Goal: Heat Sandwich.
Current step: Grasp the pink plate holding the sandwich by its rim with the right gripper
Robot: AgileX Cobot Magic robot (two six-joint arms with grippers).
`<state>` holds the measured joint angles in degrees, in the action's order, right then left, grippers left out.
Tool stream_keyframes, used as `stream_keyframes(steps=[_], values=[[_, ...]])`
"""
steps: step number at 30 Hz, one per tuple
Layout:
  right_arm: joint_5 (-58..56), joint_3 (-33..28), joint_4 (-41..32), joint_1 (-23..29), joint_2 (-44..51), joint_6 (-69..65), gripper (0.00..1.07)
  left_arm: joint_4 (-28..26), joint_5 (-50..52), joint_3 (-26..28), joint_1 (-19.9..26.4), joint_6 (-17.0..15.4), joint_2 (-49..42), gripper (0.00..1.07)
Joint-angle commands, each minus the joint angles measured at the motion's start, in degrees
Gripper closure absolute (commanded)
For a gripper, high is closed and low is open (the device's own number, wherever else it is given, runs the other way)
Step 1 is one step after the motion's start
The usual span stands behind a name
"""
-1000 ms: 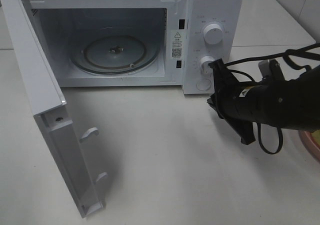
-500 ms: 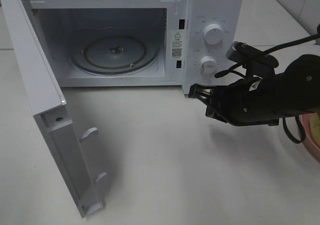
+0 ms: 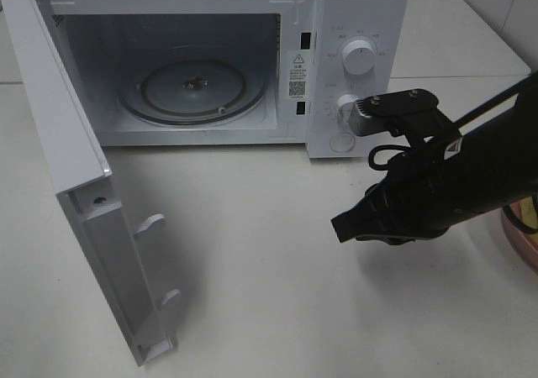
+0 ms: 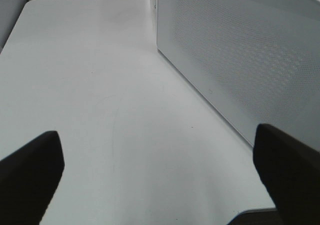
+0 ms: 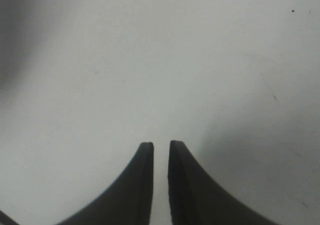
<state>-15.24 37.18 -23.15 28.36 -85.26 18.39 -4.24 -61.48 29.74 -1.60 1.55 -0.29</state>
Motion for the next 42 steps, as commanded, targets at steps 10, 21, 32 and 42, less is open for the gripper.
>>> stream_keyframes(steps=[10,21,32,42], values=[[-21.77,8.08,22.06,-0.40,2.64,-18.39,0.47,-0.11,0.17,-0.11,0.29,-0.06,-0.92,0.09],[-26.59,11.34,30.19,-0.40,2.64,-21.14,0.20,-0.11,0.17,-0.11,0.29,-0.06,-0.92,0.09],[-29.51,11.75,31.40,-12.32,2.64,-19.42,0.23,-0.11,0.17,-0.11,0.29,-0.06,-0.92,0.09],[-28.13,11.75,32.37,-21.66,2.29,-20.51,0.24,-0.11,0.17,-0.11,0.29,-0.06,-0.92,0.09]])
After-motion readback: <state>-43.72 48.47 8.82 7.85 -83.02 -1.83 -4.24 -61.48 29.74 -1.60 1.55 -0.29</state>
